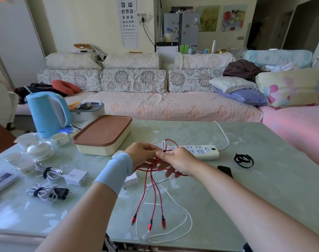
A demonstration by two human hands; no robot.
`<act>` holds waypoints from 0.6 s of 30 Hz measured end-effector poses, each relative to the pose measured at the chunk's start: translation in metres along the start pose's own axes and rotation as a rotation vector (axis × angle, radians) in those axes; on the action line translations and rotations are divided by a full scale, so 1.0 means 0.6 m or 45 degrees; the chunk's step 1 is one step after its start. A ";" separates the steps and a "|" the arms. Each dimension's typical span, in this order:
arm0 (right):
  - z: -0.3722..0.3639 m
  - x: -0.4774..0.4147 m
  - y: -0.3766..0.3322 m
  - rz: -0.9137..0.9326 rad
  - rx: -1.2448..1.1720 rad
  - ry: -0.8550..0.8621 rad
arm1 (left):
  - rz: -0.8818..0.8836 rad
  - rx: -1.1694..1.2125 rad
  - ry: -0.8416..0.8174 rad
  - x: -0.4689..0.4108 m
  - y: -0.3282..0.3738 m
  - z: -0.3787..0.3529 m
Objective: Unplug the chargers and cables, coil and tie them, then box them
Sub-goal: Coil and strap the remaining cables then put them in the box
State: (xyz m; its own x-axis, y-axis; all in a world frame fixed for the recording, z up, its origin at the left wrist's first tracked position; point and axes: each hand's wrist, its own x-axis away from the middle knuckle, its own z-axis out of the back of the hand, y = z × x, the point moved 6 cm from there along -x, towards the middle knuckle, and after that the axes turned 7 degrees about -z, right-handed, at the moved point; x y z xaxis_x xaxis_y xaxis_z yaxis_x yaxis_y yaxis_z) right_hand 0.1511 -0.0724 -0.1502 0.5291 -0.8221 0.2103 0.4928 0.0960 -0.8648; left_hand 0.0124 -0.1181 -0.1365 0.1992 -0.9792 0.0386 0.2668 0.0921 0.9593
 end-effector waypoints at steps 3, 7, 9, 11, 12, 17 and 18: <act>-0.001 -0.003 -0.006 -0.010 -0.298 0.022 | -0.005 0.181 -0.037 0.008 0.010 -0.003; 0.018 -0.006 -0.007 -0.108 -0.472 0.073 | -0.147 -0.301 0.243 0.000 0.021 0.042; 0.044 -0.005 -0.005 -0.117 -0.600 0.164 | -0.196 -0.713 0.398 -0.002 0.023 0.068; 0.064 -0.001 -0.006 -0.060 -0.607 0.169 | -0.113 -0.899 0.338 -0.007 0.008 0.074; 0.073 0.002 -0.008 -0.017 -0.536 0.172 | -0.073 -0.960 0.267 -0.009 -0.001 0.069; 0.094 0.018 -0.031 0.316 -0.410 0.215 | -0.455 -0.788 0.212 -0.011 0.038 0.012; 0.095 0.022 -0.036 0.385 -0.417 0.217 | -0.523 -0.667 0.203 -0.007 0.052 -0.001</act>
State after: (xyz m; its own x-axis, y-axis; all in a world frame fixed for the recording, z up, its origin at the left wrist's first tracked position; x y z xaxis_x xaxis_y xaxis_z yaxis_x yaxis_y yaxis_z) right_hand 0.1869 -0.0536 -0.1028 0.4806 -0.8677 -0.1270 0.0764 0.1857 -0.9796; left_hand 0.0205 -0.1110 -0.1070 0.1102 -0.9184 -0.3800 0.7634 -0.1666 0.6241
